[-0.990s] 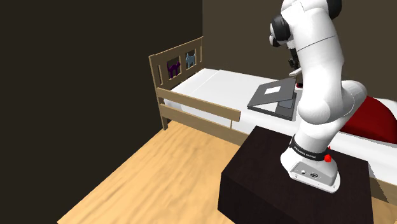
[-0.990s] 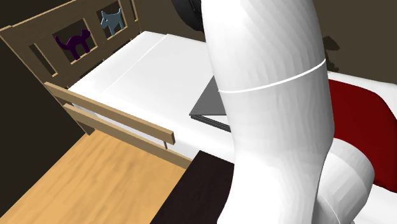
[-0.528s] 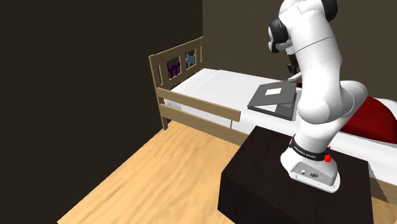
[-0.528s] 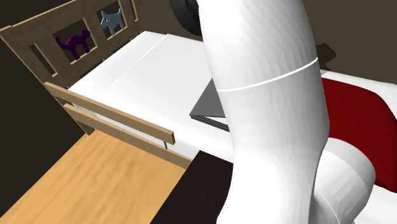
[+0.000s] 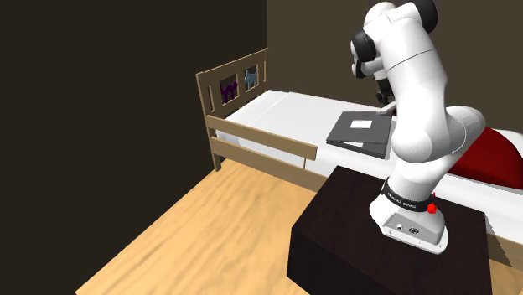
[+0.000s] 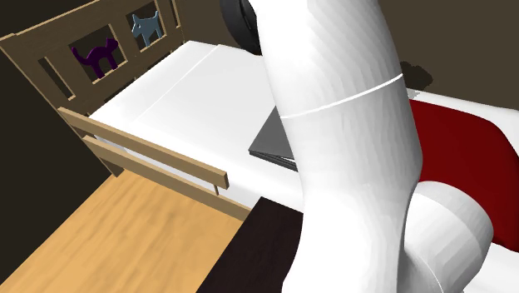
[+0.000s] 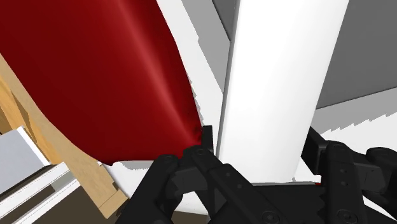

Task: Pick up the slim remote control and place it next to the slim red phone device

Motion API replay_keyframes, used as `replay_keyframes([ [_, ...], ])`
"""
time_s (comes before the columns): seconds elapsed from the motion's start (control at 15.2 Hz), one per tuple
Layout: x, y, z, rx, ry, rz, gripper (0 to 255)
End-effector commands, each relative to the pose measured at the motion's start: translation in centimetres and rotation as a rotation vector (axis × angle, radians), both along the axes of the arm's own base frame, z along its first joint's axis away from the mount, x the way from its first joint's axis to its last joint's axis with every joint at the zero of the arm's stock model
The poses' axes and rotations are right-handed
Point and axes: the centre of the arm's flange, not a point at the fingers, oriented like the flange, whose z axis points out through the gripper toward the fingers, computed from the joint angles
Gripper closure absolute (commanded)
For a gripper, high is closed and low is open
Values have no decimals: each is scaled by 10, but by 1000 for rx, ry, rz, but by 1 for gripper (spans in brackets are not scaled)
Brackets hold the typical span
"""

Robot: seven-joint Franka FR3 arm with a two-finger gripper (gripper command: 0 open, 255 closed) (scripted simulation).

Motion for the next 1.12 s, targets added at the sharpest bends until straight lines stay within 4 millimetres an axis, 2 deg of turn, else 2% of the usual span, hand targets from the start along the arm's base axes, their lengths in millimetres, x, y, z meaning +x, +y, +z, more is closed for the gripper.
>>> replay_keyframes([
  [0.0, 0, 1, -11, 0, 0, 0, 255],
  [0.59, 0, 1, -61, 0, 0, 0, 255],
  [1.06, 0, 1, -61, 0, 0, 0, 255],
])
